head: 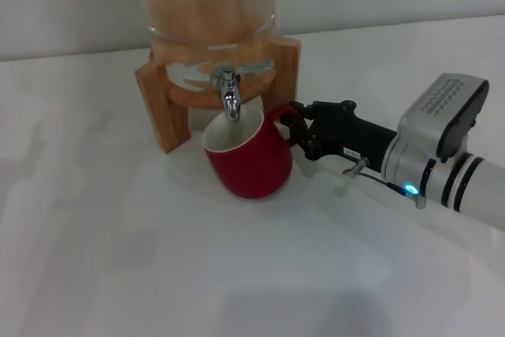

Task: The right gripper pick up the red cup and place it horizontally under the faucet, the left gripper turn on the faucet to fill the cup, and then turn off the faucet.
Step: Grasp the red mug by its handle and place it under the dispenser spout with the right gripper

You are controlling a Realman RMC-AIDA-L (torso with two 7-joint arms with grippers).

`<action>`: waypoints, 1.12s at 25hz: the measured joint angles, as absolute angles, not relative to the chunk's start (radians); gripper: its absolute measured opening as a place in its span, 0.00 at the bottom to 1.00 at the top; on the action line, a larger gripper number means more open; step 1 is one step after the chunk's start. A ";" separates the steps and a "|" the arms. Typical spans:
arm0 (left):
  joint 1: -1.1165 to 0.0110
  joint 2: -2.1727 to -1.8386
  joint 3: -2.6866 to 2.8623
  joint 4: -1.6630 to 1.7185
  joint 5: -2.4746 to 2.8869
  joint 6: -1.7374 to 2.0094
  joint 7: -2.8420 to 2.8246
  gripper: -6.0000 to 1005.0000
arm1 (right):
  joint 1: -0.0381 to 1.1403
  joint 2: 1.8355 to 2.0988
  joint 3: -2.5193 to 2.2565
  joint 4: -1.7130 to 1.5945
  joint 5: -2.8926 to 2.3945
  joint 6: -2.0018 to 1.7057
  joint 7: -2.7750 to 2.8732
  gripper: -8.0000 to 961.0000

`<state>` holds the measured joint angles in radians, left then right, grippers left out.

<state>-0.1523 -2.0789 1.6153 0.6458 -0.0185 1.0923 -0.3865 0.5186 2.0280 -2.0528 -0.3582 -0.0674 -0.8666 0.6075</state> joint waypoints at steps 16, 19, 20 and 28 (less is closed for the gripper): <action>-0.156 -2.080 1.617 0.648 -0.018 1.094 -0.387 0.87 | 0.510 2.026 -2.057 -0.348 -0.055 -0.865 0.606 0.17; -0.157 -2.080 1.618 0.650 -0.018 1.094 -0.387 0.87 | 0.510 2.026 -2.061 -0.348 -0.057 -0.865 0.607 0.17; -0.157 -2.080 1.618 0.650 -0.018 1.094 -0.387 0.87 | 0.509 2.026 -2.062 -0.348 -0.059 -0.865 0.607 0.16; -0.157 -2.080 1.618 0.652 -0.018 1.094 -0.387 0.87 | 0.509 2.026 -2.085 -0.351 -0.064 -0.866 0.608 0.16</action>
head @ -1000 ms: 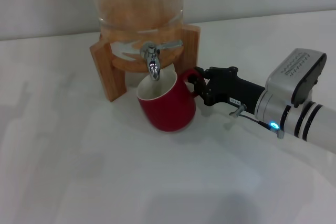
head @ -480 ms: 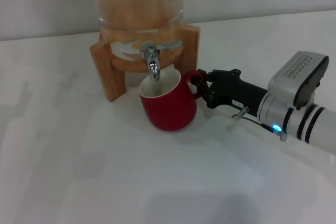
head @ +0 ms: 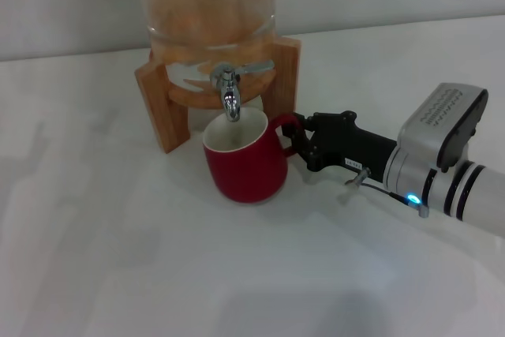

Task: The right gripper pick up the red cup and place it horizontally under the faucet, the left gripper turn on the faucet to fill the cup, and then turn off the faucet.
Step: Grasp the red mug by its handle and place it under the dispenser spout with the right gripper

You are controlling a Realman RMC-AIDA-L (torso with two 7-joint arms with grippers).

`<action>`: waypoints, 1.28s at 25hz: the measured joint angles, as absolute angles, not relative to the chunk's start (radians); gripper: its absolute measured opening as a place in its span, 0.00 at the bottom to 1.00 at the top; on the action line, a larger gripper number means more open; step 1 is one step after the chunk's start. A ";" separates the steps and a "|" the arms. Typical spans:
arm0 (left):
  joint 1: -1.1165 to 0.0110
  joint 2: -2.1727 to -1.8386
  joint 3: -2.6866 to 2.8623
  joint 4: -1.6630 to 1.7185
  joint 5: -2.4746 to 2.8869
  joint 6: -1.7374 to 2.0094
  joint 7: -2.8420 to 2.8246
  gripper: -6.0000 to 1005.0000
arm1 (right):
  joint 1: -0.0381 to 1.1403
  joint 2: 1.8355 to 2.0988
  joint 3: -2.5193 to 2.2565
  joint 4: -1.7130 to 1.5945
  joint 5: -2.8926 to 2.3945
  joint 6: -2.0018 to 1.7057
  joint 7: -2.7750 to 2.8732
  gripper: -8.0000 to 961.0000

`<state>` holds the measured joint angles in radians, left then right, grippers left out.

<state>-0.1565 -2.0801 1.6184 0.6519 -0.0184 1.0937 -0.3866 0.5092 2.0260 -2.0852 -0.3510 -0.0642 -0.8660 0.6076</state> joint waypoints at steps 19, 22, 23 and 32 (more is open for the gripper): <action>-0.158 -2.079 1.618 0.652 -0.018 1.092 -0.387 0.87 | 0.511 2.021 -2.114 -0.348 -0.068 -0.864 0.609 0.15; -0.158 -2.079 1.618 0.652 -0.018 1.092 -0.387 0.87 | 0.511 2.021 -2.115 -0.348 -0.068 -0.861 0.609 0.15; -0.158 -2.079 1.618 0.652 -0.018 1.091 -0.387 0.87 | 0.511 2.021 -2.115 -0.348 -0.068 -0.860 0.609 0.15; -0.158 -2.079 1.618 0.651 -0.014 1.091 -0.387 0.87 | 0.511 2.021 -2.127 -0.348 -0.067 -0.853 0.609 0.15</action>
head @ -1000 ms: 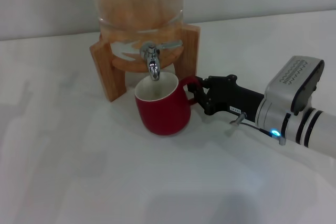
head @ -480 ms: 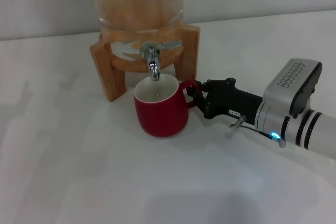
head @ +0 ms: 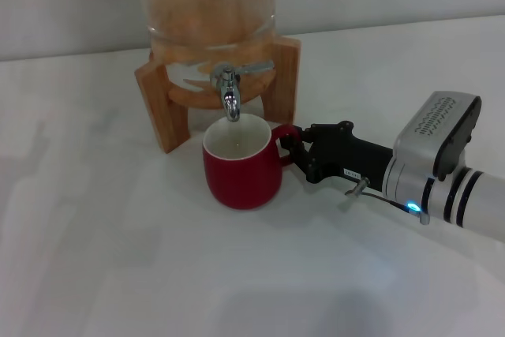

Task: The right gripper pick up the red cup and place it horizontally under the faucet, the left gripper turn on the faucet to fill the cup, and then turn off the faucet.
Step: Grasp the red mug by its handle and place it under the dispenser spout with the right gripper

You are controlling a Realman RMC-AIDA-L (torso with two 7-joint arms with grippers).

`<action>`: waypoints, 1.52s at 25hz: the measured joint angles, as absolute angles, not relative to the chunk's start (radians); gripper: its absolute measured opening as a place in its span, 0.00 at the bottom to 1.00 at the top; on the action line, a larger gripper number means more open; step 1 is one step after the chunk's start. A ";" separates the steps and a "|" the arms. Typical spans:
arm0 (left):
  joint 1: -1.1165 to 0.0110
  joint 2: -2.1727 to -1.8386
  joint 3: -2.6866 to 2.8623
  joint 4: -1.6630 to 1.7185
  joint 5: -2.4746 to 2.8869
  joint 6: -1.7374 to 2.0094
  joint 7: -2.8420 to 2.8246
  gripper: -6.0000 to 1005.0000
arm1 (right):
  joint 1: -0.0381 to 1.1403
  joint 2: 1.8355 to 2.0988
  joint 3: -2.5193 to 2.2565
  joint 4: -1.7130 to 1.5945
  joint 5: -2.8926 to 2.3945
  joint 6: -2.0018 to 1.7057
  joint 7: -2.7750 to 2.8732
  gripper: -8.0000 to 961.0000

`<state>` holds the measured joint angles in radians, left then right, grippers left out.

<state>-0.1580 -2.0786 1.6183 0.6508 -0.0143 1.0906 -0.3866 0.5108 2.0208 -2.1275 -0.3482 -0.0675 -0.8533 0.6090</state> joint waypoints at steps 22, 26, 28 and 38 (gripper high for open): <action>-0.158 -2.080 1.618 0.652 -0.012 1.094 -0.387 0.87 | 0.511 2.023 -2.132 -0.351 -0.067 -0.842 0.609 0.22; -0.158 -2.080 1.618 0.650 -0.011 1.094 -0.387 0.87 | 0.518 2.023 -2.132 -0.359 -0.066 -0.820 0.609 0.22; -0.158 -2.080 1.618 0.650 -0.010 1.094 -0.387 0.87 | 0.521 2.023 -2.132 -0.360 -0.064 -0.815 0.609 0.22; -0.158 -2.080 1.618 0.652 -0.009 1.094 -0.387 0.87 | 0.535 2.023 -2.118 -0.362 -0.058 -0.786 0.610 0.21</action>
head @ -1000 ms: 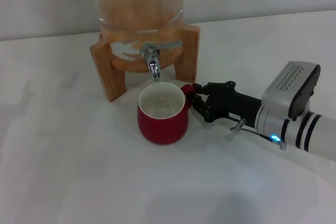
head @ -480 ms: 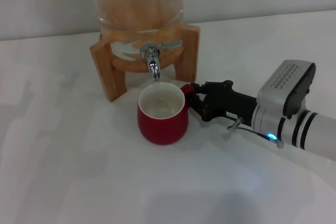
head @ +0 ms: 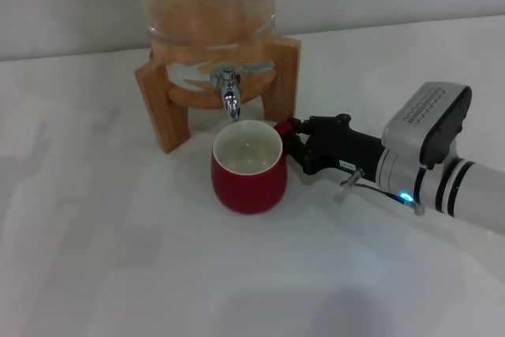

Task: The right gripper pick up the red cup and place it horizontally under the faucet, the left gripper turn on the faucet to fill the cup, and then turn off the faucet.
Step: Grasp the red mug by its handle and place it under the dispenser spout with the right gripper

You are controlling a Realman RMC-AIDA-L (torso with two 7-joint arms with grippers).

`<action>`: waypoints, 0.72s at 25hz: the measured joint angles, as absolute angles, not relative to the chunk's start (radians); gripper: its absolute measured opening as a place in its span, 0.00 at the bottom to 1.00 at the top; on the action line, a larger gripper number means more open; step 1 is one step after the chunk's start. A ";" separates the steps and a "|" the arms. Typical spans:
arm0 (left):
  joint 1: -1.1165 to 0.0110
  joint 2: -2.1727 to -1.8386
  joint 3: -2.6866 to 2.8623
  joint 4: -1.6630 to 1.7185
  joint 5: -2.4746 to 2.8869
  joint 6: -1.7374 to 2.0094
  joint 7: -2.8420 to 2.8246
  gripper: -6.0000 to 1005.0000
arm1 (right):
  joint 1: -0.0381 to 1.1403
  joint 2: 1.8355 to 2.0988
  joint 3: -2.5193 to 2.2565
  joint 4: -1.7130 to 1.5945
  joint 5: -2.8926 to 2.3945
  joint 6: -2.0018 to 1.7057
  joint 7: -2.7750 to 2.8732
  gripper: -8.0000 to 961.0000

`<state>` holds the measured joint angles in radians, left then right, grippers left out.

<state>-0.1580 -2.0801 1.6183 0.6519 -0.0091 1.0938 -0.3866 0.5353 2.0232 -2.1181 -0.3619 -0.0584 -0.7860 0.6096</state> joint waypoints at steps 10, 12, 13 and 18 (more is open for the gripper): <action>-0.159 -2.080 1.618 0.653 -0.009 1.094 -0.387 0.87 | 0.547 2.026 -2.118 -0.374 -0.057 -0.746 0.610 0.21; -0.159 -2.080 1.618 0.653 -0.009 1.094 -0.387 0.87 | 0.549 2.026 -2.117 -0.374 -0.057 -0.745 0.610 0.21; -0.159 -2.080 1.619 0.654 -0.009 1.094 -0.387 0.87 | 0.549 2.026 -2.117 -0.374 -0.057 -0.743 0.610 0.21; -0.160 -2.080 1.621 0.654 -0.009 1.094 -0.388 0.87 | 0.554 2.026 -2.115 -0.374 -0.049 -0.734 0.611 0.21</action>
<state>-0.1596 -2.0801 1.6215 0.6536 -0.0092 1.0937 -0.3880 0.5539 2.0264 -2.1151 -0.3743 -0.0487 -0.7344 0.6106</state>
